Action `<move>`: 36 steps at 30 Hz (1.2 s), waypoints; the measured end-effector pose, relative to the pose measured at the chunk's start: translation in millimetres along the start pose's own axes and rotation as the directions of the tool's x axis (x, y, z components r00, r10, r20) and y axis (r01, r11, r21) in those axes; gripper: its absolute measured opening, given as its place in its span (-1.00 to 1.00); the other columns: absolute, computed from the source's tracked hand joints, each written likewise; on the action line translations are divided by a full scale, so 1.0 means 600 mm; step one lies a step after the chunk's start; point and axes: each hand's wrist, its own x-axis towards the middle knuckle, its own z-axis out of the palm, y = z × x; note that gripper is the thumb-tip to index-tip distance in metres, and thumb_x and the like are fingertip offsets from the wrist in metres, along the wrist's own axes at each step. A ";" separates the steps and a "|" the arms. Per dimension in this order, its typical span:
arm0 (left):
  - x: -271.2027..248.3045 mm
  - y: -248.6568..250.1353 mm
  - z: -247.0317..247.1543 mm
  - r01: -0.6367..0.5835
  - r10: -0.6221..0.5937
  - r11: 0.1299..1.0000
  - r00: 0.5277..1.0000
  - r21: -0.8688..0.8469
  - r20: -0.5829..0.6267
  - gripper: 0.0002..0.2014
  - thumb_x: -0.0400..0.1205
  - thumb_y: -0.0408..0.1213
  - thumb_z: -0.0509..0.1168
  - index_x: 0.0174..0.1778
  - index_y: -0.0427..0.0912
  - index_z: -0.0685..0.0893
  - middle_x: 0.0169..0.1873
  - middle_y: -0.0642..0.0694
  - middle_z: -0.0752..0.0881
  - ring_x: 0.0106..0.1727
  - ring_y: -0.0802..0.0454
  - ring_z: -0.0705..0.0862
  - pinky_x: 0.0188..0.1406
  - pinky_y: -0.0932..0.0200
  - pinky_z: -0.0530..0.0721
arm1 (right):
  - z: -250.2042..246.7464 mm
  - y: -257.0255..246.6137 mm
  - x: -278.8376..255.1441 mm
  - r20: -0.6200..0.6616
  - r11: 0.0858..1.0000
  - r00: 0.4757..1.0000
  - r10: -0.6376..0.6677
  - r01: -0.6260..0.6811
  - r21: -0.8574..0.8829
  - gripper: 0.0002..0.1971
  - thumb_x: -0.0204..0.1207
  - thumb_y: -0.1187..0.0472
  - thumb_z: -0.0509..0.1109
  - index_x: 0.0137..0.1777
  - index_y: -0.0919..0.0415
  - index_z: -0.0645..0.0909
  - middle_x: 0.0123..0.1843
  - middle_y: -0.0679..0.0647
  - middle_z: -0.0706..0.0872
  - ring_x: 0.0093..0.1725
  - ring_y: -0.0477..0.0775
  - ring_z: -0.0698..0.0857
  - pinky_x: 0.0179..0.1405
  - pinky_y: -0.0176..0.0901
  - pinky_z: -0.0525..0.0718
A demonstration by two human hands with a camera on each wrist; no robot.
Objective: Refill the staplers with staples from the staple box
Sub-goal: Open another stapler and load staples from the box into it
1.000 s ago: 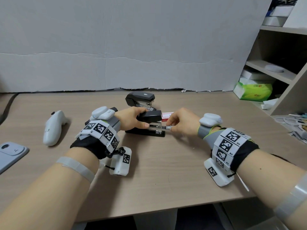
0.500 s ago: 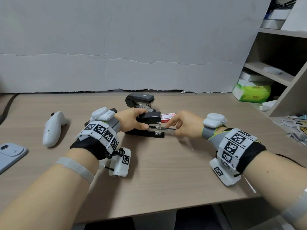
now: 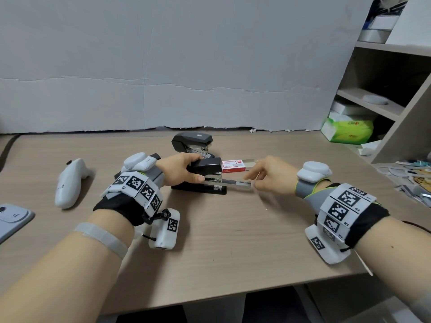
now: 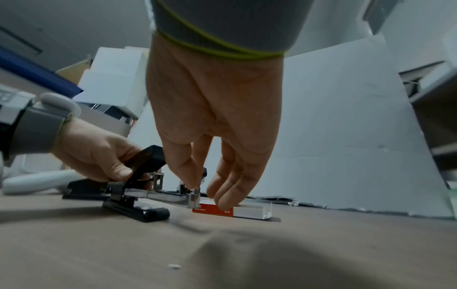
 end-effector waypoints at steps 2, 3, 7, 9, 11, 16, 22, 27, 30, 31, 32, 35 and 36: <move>0.000 0.000 0.000 0.000 0.000 1.000 1.000 -0.003 -0.003 -0.79 0.60 -0.14 0.43 0.04 0.12 0.53 -0.24 0.23 0.62 -0.22 0.30 0.57 -0.23 0.30 0.45 | 0.003 0.003 0.004 -0.039 0.997 0.998 0.044 -0.041 0.068 -0.74 0.45 0.31 0.40 0.09 0.06 0.75 -0.18 -0.05 0.80 -0.14 0.07 0.79 0.01 -0.11 0.73; -0.001 0.000 0.000 0.001 -0.001 1.000 1.000 -0.007 -0.004 -0.79 0.60 -0.15 0.43 0.03 0.13 0.53 -0.24 0.23 0.62 -0.23 0.31 0.57 -0.24 0.30 0.44 | 0.005 0.001 0.004 -0.028 0.989 0.996 0.087 -0.083 0.124 -0.78 0.47 0.33 0.38 0.07 0.11 0.72 -0.18 0.05 0.84 -0.16 0.14 0.82 0.00 -0.03 0.78; 0.000 -0.002 0.001 0.006 -0.006 1.000 1.000 -0.008 -0.001 -0.79 0.60 -0.13 0.43 0.05 0.13 0.54 -0.23 0.23 0.63 -0.20 0.26 0.58 -0.20 0.26 0.46 | 0.015 -0.016 0.005 0.044 0.878 0.981 0.188 -0.189 0.439 -0.85 0.51 0.47 0.28 -0.06 0.35 0.68 -0.20 0.31 0.80 -0.27 0.24 0.76 0.07 0.12 0.79; 0.001 -0.003 0.001 0.007 -0.007 1.000 1.000 -0.006 -0.004 -0.78 0.60 -0.12 0.43 0.07 0.13 0.54 -0.22 0.24 0.63 -0.18 0.24 0.59 -0.18 0.24 0.47 | 0.019 -0.031 0.009 0.053 0.783 0.977 0.206 -0.197 0.590 -0.75 0.50 0.55 0.21 0.11 0.73 0.55 -0.18 0.31 0.64 -0.23 0.26 0.69 0.09 0.09 0.73; 0.001 -0.004 0.001 0.007 -0.007 1.000 1.000 -0.008 -0.006 -0.77 0.59 -0.11 0.43 0.08 0.14 0.54 -0.20 0.24 0.64 -0.16 0.21 0.60 -0.14 0.22 0.47 | 0.028 -0.048 0.013 0.087 0.718 0.973 0.213 -0.216 0.661 -0.73 0.54 0.57 0.22 0.18 0.75 0.50 -0.09 0.33 0.63 -0.16 0.29 0.72 0.14 0.10 0.76; 0.003 -0.005 0.003 -0.005 0.005 1.000 1.000 -0.016 -0.012 -0.77 0.59 -0.14 0.44 0.07 0.14 0.54 -0.21 0.26 0.63 -0.18 0.29 0.58 -0.17 0.26 0.46 | 0.049 -0.082 0.026 0.093 0.712 0.969 0.229 -0.231 0.663 -0.77 0.60 0.51 0.22 0.18 0.38 0.61 0.12 0.44 0.74 0.04 0.32 0.83 0.08 0.12 0.81; 0.006 -0.010 0.005 0.011 -0.011 0.999 1.000 -0.035 -0.009 -0.72 0.58 -0.13 0.45 0.18 0.08 0.59 -0.12 0.17 0.69 -0.05 0.11 0.64 0.01 0.15 0.53 | 0.055 -0.095 0.033 0.134 0.707 0.972 0.194 -0.233 0.668 -0.68 0.60 0.51 0.21 0.31 0.47 0.61 0.12 0.32 0.74 -0.08 0.20 0.77 -0.24 -0.17 0.83; 0.003 -0.007 0.002 0.008 -0.008 0.999 1.000 -0.039 -0.007 -0.73 0.58 -0.14 0.45 0.15 0.10 0.57 -0.15 0.21 0.67 -0.07 0.14 0.63 -0.03 0.18 0.50 | 0.046 -0.088 0.021 0.132 0.705 0.964 0.230 -0.258 0.660 -0.82 0.59 0.49 0.26 0.12 0.43 0.63 -0.05 0.24 0.65 -0.16 0.09 0.65 -0.32 -0.29 0.74; 0.002 -0.005 0.002 0.012 -0.012 0.999 1.000 -0.034 -0.001 -0.72 0.59 -0.14 0.44 0.18 0.06 0.57 -0.16 0.23 0.65 -0.09 0.15 0.62 -0.04 0.19 0.47 | 0.046 -0.084 0.011 0.139 0.646 0.958 0.250 -0.272 0.713 -0.79 0.58 0.54 0.23 -0.11 0.26 0.60 -0.15 0.24 0.55 -0.22 0.15 0.54 -0.38 -0.24 0.63; 0.002 -0.005 0.003 0.013 -0.014 1.000 1.000 -0.027 -0.002 -0.71 0.59 -0.13 0.44 0.19 0.06 0.58 -0.15 0.22 0.65 -0.08 0.13 0.62 -0.03 0.17 0.48 | 0.048 -0.085 0.009 0.149 0.618 0.959 0.242 -0.271 0.738 -0.75 0.56 0.58 0.19 -0.16 0.26 0.57 -0.18 0.22 0.45 -0.24 0.14 0.44 -0.43 -0.22 0.53; 0.003 -0.005 0.003 0.013 -0.013 1.000 1.000 -0.021 -0.005 -0.71 0.58 -0.12 0.44 0.18 0.08 0.57 -0.16 0.23 0.65 -0.07 0.12 0.62 -0.02 0.16 0.48 | 0.050 -0.087 0.010 0.155 0.595 0.958 0.239 -0.271 0.756 -0.74 0.55 0.60 0.15 -0.16 0.26 0.53 -0.20 0.20 0.37 -0.26 0.13 0.36 -0.43 -0.20 0.44; 0.003 -0.005 0.003 0.006 -0.007 1.000 1.000 -0.029 -0.010 -0.74 0.58 -0.13 0.45 0.12 0.13 0.54 -0.18 0.25 0.64 -0.12 0.15 0.61 -0.06 0.18 0.47 | 0.053 -0.089 0.012 0.146 0.565 0.953 0.266 -0.277 0.777 -0.75 0.55 0.59 0.13 -0.03 0.25 0.49 -0.27 0.14 0.34 -0.30 0.11 0.30 -0.45 -0.20 0.39; 0.003 -0.004 0.003 0.002 -0.002 1.000 1.000 -0.030 -0.012 -0.75 0.58 -0.14 0.45 0.10 0.12 0.54 -0.19 0.25 0.64 -0.15 0.19 0.60 -0.12 0.21 0.47 | 0.053 -0.090 0.013 0.141 0.558 0.952 0.271 -0.275 0.783 -0.75 0.56 0.58 0.12 -0.01 0.25 0.48 -0.30 0.12 0.35 -0.33 0.10 0.30 -0.48 -0.22 0.39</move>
